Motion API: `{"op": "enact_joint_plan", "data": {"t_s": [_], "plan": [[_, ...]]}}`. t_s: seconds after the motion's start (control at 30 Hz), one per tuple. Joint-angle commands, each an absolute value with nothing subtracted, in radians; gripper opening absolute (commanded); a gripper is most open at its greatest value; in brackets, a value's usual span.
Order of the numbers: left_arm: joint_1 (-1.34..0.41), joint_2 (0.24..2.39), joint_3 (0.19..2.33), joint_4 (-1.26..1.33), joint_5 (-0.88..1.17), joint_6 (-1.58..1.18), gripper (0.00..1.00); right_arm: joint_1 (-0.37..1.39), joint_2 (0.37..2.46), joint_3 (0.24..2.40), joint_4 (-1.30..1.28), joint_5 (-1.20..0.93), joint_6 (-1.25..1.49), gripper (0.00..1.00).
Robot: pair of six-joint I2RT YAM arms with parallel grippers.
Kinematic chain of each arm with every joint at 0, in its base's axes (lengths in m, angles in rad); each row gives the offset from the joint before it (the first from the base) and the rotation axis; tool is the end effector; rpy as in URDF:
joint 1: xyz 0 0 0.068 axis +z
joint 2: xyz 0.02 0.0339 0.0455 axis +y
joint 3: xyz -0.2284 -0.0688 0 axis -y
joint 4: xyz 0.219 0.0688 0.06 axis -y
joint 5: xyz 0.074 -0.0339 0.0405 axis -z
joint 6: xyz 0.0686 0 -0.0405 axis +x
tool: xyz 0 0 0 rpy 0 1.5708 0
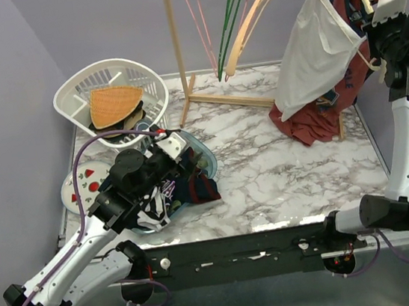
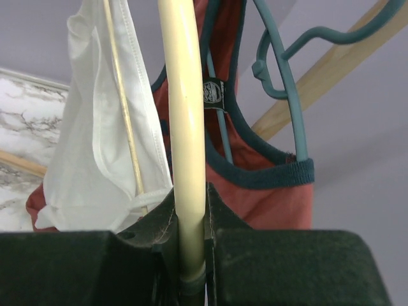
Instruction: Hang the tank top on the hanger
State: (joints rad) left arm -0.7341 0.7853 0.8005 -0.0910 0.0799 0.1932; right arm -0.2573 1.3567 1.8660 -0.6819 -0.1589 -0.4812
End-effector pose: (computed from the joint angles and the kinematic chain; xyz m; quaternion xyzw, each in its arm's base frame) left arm 0.1586 -0.1505 0.3275 0.3520 0.6433 -0.2097 0.6467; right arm 0.2668 -0.0590 0.4715 -0.1360 0.7525 -0.1749 0.6202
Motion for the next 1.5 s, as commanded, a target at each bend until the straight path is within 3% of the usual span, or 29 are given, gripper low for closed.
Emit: {"op": "enact_joint_plan", "data": {"t_s": [0.0, 0.33, 0.8, 1.07, 1.13, 1.3, 1.47], "plan": [[-0.726, 0.781, 0.785, -0.06, 0.095, 0.184, 0.99, -0.262, 1.41, 1.921, -0.609, -0.129, -0.425, 0.0], [-0.724, 0.788, 0.782, -0.058, 0.113, 0.181, 0.99, -0.267, 1.425, 1.839, -0.542, -0.118, -0.403, 0.01], [-0.723, 0.795, 0.781, -0.057, 0.115, 0.181, 0.99, -0.285, 1.583, 1.989, -0.595, -0.109, -0.388, 0.01], [-0.718, 0.795, 0.781, -0.057, 0.123, 0.176, 0.99, -0.285, 1.576, 1.961, -0.632, -0.15, -0.425, 0.01], [-0.718, 0.795, 0.781, -0.058, 0.132, 0.169, 0.99, -0.287, 1.542, 1.881, -0.6, -0.153, -0.428, 0.12], [-0.715, 0.802, 0.788, -0.061, 0.15, 0.155, 0.99, -0.288, 1.424, 1.77, -0.572, -0.169, -0.428, 0.24], [-0.704, 0.802, 0.79, -0.06, 0.17, 0.141, 0.99, -0.291, 1.329, 1.704, -0.58, -0.198, -0.429, 0.56]]}}
